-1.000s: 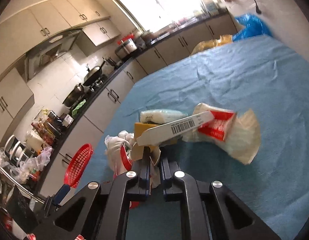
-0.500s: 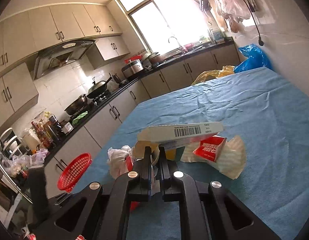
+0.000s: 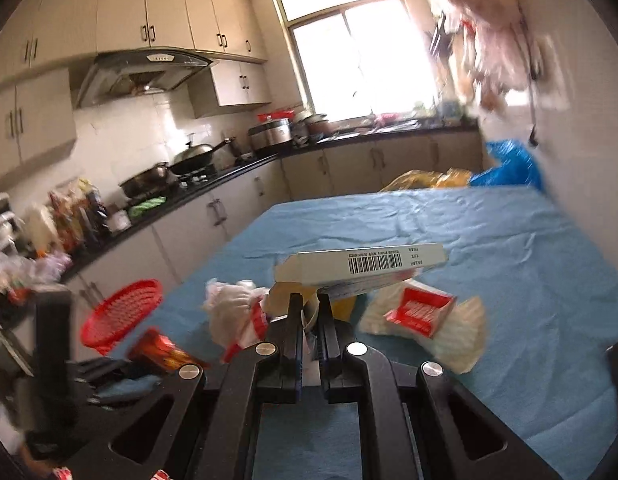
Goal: Collect trash
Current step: 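Grasp the brown snack wrapper with the left tool and lift it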
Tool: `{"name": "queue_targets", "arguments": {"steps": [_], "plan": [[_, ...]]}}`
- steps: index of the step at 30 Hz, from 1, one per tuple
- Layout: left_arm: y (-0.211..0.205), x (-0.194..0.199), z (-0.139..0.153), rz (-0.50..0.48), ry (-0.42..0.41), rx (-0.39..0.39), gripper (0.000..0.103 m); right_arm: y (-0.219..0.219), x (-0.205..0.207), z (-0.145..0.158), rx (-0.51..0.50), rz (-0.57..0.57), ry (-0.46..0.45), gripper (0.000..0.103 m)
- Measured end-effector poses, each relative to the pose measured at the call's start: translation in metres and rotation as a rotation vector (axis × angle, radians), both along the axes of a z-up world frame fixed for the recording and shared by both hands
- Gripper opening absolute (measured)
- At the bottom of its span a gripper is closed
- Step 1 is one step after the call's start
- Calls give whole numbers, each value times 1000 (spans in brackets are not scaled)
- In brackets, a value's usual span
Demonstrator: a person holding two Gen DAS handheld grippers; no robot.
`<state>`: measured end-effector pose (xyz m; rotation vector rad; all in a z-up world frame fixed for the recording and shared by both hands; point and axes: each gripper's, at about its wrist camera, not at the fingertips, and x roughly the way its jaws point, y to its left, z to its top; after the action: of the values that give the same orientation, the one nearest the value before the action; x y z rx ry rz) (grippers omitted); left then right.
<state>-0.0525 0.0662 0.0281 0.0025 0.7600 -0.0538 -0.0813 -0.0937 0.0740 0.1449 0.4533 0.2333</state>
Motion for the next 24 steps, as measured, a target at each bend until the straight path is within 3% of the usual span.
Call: {"name": "queue_targets", "arguments": {"steps": [7, 24], "plan": [[6, -6, 8, 30, -55, -15, 41, 0, 7, -4, -62, -63, 29, 7], [3, -8, 7, 19, -47, -3, 41, 2, 7, -4, -100, -87, 25, 7]]}}
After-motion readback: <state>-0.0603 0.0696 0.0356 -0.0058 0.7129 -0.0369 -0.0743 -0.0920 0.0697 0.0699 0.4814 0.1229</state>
